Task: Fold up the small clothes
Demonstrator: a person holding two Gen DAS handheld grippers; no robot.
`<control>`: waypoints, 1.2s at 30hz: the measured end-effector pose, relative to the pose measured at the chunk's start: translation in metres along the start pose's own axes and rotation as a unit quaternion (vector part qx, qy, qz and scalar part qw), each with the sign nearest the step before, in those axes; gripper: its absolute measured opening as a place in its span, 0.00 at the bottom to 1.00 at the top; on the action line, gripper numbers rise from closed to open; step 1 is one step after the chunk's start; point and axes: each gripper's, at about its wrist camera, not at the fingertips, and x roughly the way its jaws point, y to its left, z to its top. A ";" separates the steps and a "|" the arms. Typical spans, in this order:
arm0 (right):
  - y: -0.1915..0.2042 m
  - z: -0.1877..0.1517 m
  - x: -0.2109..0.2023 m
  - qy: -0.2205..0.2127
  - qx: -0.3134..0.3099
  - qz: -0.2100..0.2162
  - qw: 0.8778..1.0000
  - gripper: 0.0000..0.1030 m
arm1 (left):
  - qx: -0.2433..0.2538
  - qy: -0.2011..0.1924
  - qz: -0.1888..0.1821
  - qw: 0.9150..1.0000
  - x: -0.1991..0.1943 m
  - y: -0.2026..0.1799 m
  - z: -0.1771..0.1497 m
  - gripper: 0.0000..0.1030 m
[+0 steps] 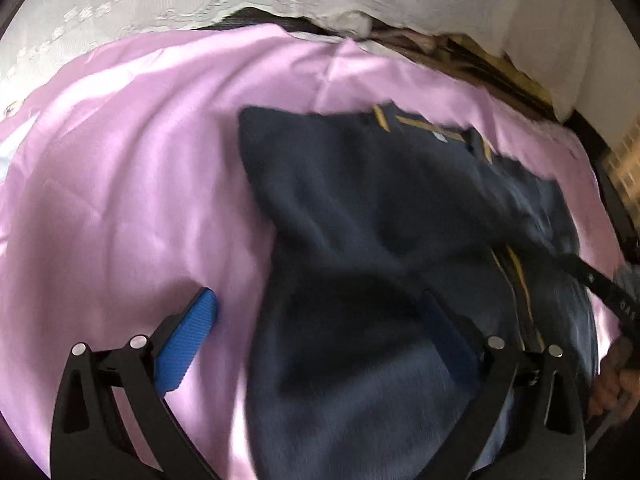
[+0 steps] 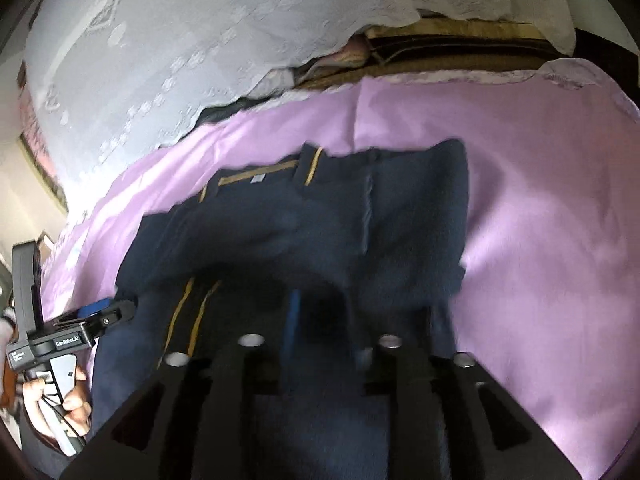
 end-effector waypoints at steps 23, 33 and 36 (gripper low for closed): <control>-0.038 -0.162 -0.148 -0.030 0.058 0.103 0.993 0.48 | 0.047 0.002 -0.118 0.992 -0.117 -0.008 -0.173 0.96; -0.047 -0.162 -0.127 0.038 0.079 0.151 0.985 0.42 | 0.024 0.026 -0.217 0.975 -0.103 -0.010 -0.158 0.96; -0.048 -0.155 -0.118 0.049 0.087 0.168 0.981 0.37 | 0.014 0.033 -0.255 0.966 -0.097 -0.010 -0.152 0.96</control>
